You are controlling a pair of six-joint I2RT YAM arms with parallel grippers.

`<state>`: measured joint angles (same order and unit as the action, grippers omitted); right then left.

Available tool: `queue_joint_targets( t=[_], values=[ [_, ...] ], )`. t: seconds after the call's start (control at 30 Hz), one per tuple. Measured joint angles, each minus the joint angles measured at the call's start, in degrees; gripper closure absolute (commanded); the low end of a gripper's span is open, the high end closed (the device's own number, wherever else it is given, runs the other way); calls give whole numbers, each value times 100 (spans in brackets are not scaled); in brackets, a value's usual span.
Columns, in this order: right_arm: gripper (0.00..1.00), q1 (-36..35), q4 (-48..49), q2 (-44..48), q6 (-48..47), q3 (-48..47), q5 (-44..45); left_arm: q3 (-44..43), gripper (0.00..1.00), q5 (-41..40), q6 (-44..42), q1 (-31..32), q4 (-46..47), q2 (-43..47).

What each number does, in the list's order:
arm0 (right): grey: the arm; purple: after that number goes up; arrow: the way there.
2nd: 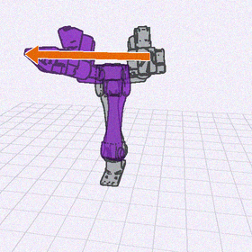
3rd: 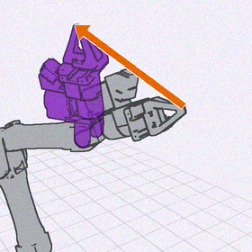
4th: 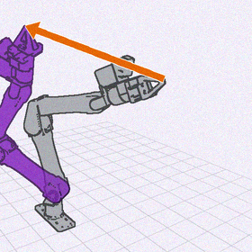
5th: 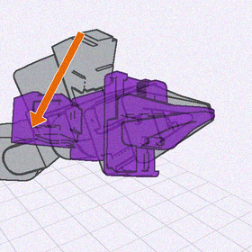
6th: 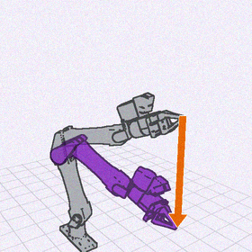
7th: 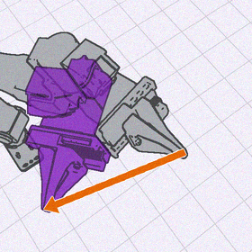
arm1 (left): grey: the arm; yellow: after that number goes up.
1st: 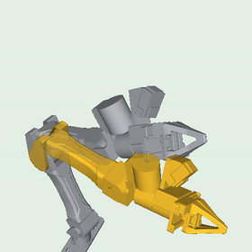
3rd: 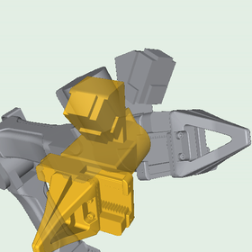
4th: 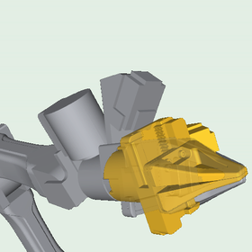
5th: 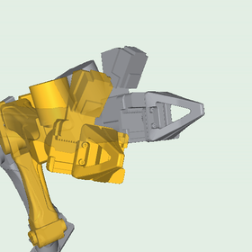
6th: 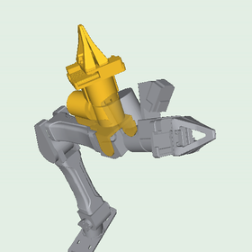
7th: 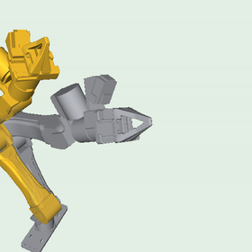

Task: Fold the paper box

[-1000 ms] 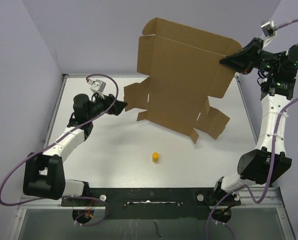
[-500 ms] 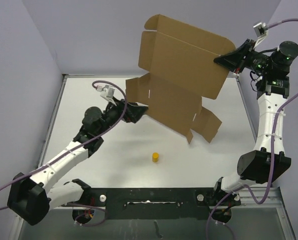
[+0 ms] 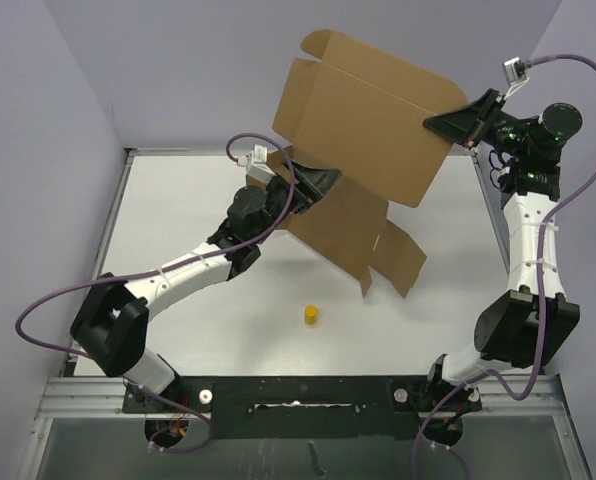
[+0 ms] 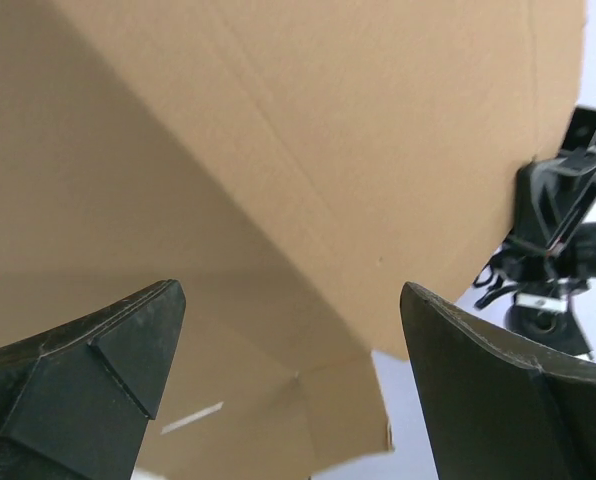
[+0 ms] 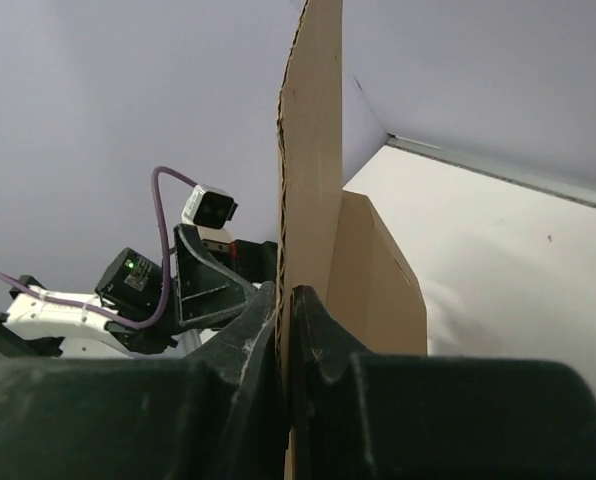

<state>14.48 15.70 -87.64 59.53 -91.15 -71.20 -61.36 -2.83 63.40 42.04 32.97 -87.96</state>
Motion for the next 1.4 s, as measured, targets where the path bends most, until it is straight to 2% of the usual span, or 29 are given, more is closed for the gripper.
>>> queue_joint_targets(
  t=[0.37, 0.83, 1.17, 1.23, 1.4],
  values=[
    [100, -66, 684, 59, 1449, 774, 278, -367, 10, -446, 682, 74, 468, -450],
    [100, -22, 1062, 61, 2055, 909, 330, -136, 9, -791, 1165, 229, -361, -442],
    [100, -271, 960, 96, 2046, 1113, 385, -240, 12, -909, 1222, 227, 175, -590],
    [100, -321, 916, 96, 2044, 1207, 424, -240, 17, -964, 1220, 223, 341, -625],
    [100, -431, 730, 118, 1982, 1554, 505, -245, 55, -1064, 1196, 203, 684, -778]
  ],
)
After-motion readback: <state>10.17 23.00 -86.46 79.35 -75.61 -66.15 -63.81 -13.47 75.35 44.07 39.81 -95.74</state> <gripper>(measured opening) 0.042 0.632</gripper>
